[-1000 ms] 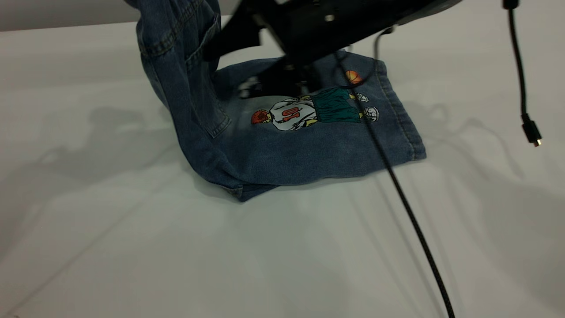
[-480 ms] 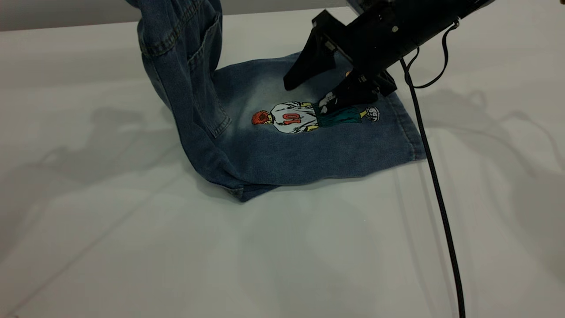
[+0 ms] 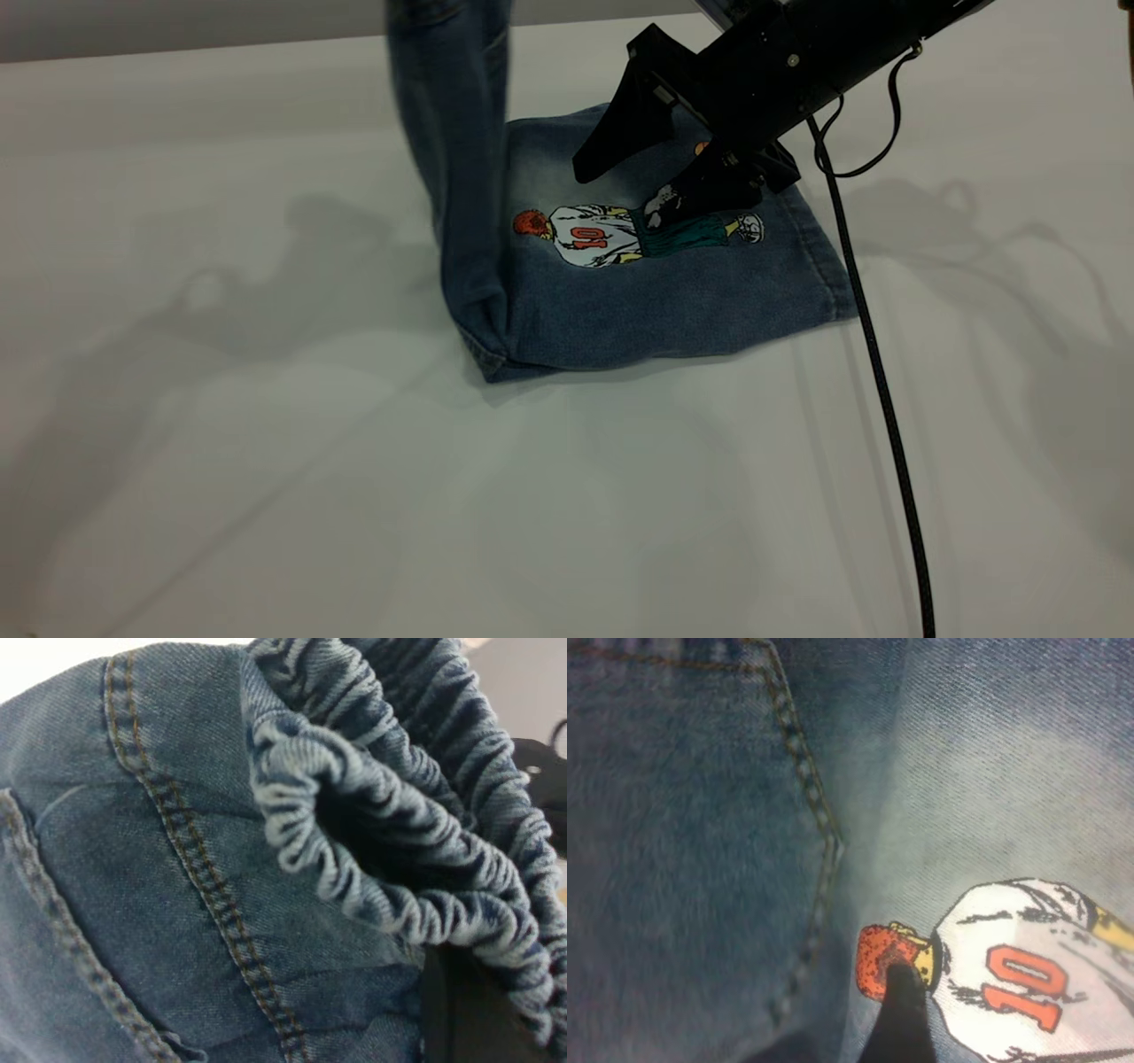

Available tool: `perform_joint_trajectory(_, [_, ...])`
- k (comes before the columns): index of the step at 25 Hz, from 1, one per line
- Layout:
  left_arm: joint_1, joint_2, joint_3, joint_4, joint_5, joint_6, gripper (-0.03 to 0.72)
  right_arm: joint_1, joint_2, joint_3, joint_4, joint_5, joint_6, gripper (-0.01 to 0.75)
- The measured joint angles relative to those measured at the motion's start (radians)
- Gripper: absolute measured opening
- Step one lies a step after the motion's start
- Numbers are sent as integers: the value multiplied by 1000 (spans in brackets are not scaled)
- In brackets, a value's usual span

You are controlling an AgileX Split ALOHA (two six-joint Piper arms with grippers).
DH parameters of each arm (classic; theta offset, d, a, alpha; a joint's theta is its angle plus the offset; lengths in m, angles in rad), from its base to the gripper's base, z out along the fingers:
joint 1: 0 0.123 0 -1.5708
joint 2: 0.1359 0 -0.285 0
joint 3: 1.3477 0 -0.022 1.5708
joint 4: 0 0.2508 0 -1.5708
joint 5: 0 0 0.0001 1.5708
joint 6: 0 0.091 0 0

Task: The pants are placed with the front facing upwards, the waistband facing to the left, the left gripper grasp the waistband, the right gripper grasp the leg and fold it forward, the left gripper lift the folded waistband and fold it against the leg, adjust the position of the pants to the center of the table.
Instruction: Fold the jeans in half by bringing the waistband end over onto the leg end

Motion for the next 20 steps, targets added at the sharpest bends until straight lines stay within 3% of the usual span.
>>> perform_joint_trajectory(7, [-73,58,0,-1,-45,-5,153,0,0,0,0,7,1,528])
perform_joint_trajectory(15, [-77,61,0,-26,-85,4,153,-2,-29,0,0,38,8,498])
perform_joint_trajectory(20, [-77,61,0,-22,-82,6,153,-44,-79,0,-10,37,5,484])
